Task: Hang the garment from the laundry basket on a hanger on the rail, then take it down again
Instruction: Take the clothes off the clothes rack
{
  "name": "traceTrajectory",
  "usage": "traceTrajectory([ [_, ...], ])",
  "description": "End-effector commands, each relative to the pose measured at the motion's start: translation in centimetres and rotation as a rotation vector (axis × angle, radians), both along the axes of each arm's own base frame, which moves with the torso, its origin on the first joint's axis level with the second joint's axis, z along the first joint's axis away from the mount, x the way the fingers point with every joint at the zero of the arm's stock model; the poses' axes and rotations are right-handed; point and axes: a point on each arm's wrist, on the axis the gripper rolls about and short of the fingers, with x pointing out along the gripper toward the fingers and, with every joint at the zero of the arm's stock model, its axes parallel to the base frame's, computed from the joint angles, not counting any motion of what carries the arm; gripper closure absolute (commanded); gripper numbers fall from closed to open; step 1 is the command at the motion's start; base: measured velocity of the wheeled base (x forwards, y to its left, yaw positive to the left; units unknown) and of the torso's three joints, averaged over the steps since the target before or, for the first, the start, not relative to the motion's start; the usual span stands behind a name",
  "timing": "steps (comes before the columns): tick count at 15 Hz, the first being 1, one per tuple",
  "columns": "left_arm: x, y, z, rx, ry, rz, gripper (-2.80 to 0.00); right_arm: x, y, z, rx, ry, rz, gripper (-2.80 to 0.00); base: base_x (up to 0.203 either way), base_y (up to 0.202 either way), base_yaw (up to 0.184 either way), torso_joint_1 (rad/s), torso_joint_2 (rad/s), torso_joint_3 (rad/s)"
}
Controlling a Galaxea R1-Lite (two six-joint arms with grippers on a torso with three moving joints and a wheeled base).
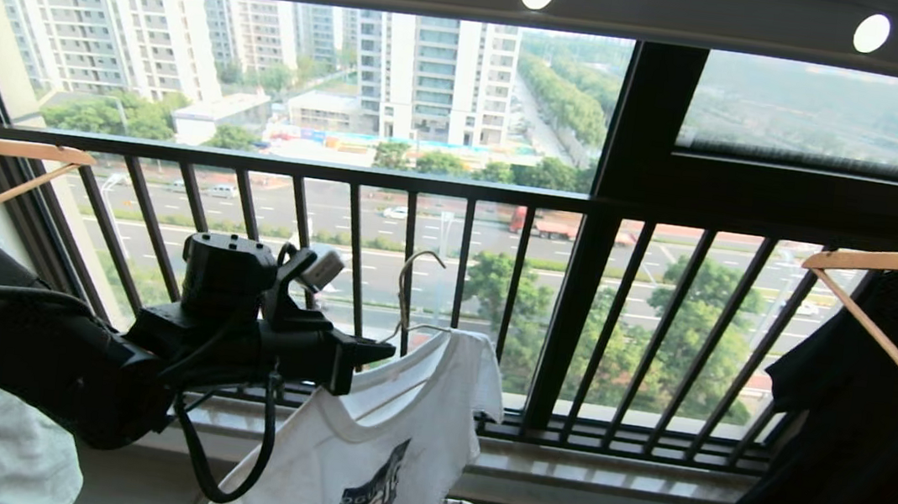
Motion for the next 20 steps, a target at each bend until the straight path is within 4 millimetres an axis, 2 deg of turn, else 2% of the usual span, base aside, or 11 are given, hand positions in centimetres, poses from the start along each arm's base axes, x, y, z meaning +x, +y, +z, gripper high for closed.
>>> traceTrajectory([
  [1,0.5,-1.0,-0.7,-0.04,0.005,0.001,0.0,0.9,0.0,2.6,-0.001,0.085,0.018,0.0,0.0,0.0,0.0,0.0,0.0,0.0],
  [4,0.5,-2.4,-1.3,-0.025,-0.016,0.063,0.0,4.0,0.2,6.9,0.005,0.19,0.083,0.0,0.0,0.0,0.0,0.0,0.0,0.0],
  [6,0.3,-2.5,-1.1,-0.029,-0.02,0.059,0.0,6.5,0.4,10.6,0.01,0.206,0.134,0.0,0.0,0.0,0.0,0.0,0.0,0.0],
  [9,0.5,-2.6,-0.6,-0.036,-0.035,0.062,0.0,10.6,0.7,14.6,0.013,0.231,0.194,0.0,0.0,0.0,0.0,0.0,0.0,0.0],
  [10,0.5,-2.6,-0.6,-0.038,-0.034,0.063,0.0,11.2,0.9,15.9,0.011,0.215,0.208,0.0,0.0,0.0,0.0,0.0,0.0,0.0],
  [12,0.5,-2.6,-0.6,-0.038,-0.033,0.063,0.0,10.9,1.3,17.9,0.004,0.214,0.267,0.0,0.0,0.0,0.0,0.0,0.0,0.0],
  [13,0.5,-2.6,-0.6,-0.038,-0.034,0.063,0.0,10.8,1.6,18.6,0.0,0.229,0.304,0.0,0.0,0.0,0.0,0.0,0.0,0.0],
  [14,0.5,-2.6,-0.6,-0.038,-0.034,0.063,0.0,11.5,2.0,19.0,-0.005,0.254,0.337,0.0,0.0,0.0,0.0,0.0,0.0,0.0],
  [17,0.5,-2.7,-0.6,-0.038,-0.035,0.063,0.0,15.5,3.8,18.9,-0.024,0.333,0.36,0.0,0.0,0.0,0.0,0.0,0.0,0.0],
  [20,0.5,-2.6,-0.5,-0.037,-0.038,0.07,0.0,19.8,9.0,17.5,-0.077,0.364,0.305,0.0,0.0,0.0,0.0,0.0,0.0,0.0],
])
